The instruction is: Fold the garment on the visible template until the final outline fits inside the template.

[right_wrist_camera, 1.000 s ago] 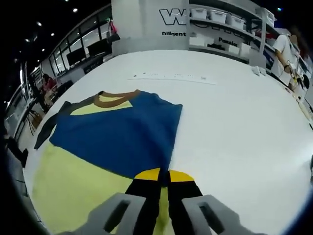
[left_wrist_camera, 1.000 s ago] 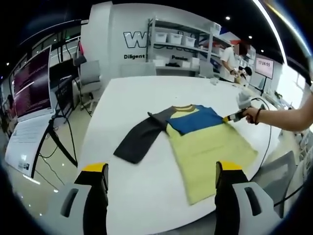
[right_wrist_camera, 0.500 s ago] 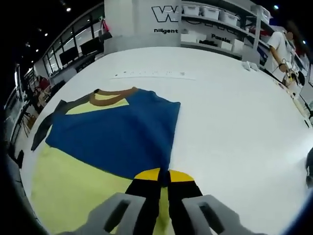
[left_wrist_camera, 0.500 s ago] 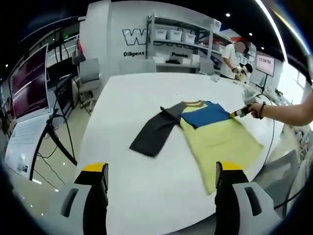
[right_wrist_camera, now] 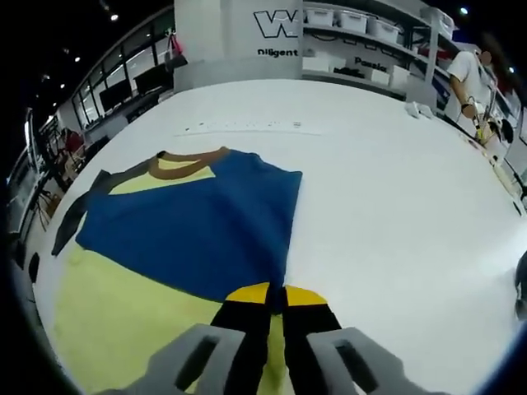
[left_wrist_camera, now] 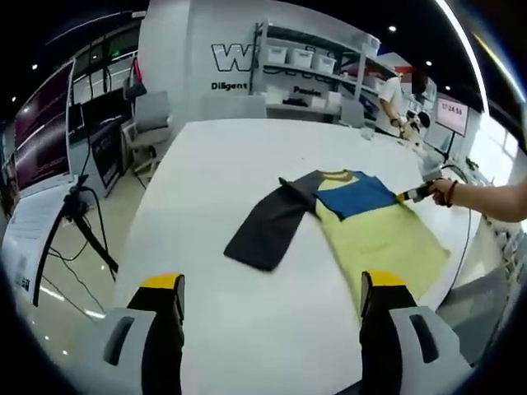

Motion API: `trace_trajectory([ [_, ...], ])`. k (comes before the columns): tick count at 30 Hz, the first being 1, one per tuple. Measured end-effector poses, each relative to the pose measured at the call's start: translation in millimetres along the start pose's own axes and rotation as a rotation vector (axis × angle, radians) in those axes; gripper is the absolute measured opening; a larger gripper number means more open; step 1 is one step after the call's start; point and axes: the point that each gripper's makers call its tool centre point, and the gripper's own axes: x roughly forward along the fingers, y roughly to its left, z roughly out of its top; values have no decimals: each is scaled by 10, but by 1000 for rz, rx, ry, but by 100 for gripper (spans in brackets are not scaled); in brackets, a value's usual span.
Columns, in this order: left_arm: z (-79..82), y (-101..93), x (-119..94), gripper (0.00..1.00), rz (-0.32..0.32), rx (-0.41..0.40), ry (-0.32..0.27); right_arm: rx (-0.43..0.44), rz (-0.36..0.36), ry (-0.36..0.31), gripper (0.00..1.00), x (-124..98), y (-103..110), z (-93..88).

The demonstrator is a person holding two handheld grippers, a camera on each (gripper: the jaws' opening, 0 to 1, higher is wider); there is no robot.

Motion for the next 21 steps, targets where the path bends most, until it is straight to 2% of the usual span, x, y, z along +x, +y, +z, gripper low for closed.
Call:
trace_trajectory([
  [7,55,102,303,83,6,-6,9,-5,10,1,0,12,-10,7],
  [11,-16,116,489,76,-4,-31,46,-14,11,2,0,18,-13,10],
  [15,-59,106,619,75,-10,-41,56,-10,16,-1,0,22,-20,12],
  [18,-156,119,738,74,-6,-28,104,-19,18,-4,0,26,-21,14],
  [21,-183,145,825,73,-8,-52,114,-24,14,-10,0,34,-26,14],
])
